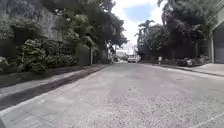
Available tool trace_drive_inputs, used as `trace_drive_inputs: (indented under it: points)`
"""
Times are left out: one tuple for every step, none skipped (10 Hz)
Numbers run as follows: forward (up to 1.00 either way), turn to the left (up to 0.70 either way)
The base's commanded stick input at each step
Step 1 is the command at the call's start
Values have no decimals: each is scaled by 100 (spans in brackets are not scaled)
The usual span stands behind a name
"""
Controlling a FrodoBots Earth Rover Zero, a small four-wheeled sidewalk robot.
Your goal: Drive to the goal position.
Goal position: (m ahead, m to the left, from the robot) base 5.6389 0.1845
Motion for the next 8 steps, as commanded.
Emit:
trace_drive_inputs:
  points:
    - [70,-20]
    - [70,-35]
    - [70,-35]
    - [70,-17]
    - [70,0]
    - [70,0]
    - [70,0]
    - [70,0]
